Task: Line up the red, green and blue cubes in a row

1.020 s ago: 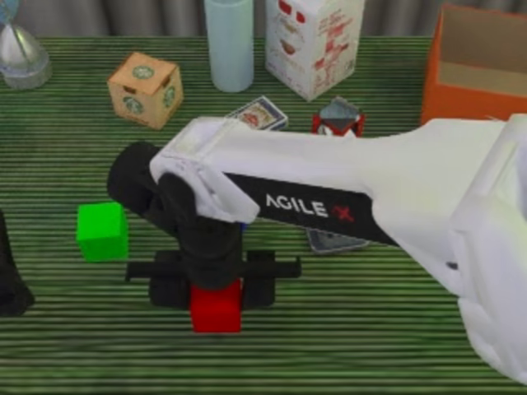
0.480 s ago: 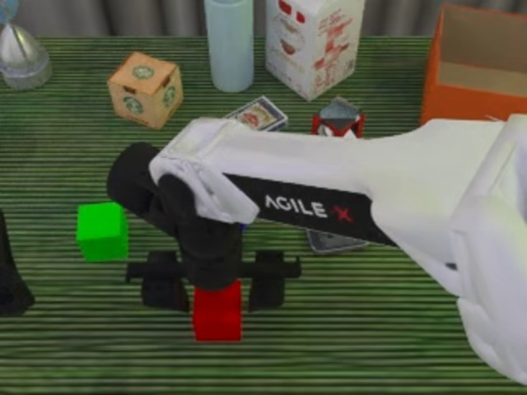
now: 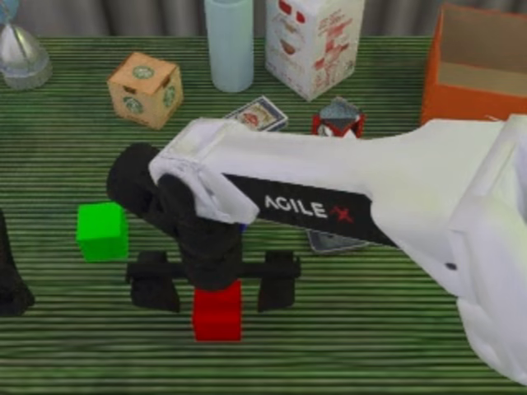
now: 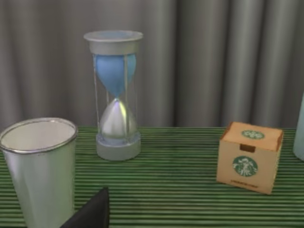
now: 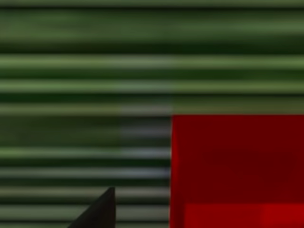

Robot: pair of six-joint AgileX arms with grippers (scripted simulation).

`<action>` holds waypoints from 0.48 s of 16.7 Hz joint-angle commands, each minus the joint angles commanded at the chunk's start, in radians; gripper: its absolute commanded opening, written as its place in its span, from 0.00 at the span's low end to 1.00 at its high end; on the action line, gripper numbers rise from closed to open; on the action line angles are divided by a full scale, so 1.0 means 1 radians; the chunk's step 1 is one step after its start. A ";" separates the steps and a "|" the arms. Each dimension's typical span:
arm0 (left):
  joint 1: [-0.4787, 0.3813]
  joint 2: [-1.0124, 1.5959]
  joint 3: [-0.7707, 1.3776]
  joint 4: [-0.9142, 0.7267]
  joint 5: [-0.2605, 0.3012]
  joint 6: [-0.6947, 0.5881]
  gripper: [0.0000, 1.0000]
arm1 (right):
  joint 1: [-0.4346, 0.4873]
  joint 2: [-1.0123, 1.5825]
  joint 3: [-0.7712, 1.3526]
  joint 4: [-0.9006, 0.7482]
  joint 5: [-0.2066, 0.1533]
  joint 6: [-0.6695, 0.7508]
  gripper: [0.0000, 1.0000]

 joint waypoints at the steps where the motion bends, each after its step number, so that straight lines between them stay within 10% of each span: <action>1: 0.000 0.000 0.000 0.000 0.000 0.000 1.00 | -0.002 0.000 0.000 0.000 0.000 0.000 1.00; 8: 0.000 0.000 0.000 0.000 0.000 0.000 1.00 | 0.008 -0.028 0.159 -0.195 -0.001 0.002 1.00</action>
